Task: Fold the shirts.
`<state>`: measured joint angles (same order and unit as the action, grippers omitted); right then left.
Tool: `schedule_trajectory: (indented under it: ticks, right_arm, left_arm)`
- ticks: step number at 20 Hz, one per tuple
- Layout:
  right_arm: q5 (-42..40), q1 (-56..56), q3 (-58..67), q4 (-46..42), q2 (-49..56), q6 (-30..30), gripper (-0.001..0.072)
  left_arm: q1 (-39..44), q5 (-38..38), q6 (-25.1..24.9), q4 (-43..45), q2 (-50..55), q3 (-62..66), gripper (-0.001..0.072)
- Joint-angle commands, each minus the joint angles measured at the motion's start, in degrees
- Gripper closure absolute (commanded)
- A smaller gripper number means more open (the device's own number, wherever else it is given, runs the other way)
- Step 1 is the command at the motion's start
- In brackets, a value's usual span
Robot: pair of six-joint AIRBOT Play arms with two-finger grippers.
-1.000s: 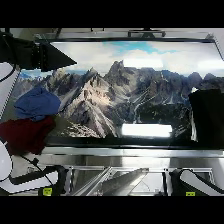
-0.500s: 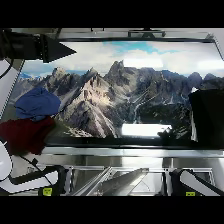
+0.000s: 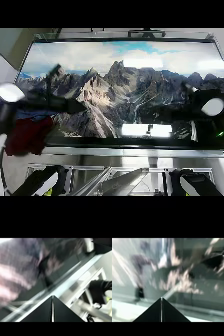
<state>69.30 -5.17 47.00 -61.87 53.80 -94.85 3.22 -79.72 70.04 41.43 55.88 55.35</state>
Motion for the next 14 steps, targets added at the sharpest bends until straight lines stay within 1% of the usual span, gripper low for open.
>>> schedule_trajectory:
  ticks: [1, 4, 14]
  right_arm:
    - [-6.58, -6.8, -11.45, 1.03, -4.13, 1.9, 0.0687]
    - [-7.13, -6.78, -11.45, 1.11, -4.0, 1.88, 0.0686]
    - [-6.97, -6.78, -11.45, 1.09, -3.96, 1.88, 0.0686]
  left_arm:
    - [1.92, 7.54, -0.09, 1.75, -7.91, -19.06, 0.0684]
    - [2.34, 7.89, 0.02, 0.61, -11.63, -22.93, 0.0685]
    - [2.34, 9.33, 0.07, 0.61, -19.32, -23.08, 0.0686]
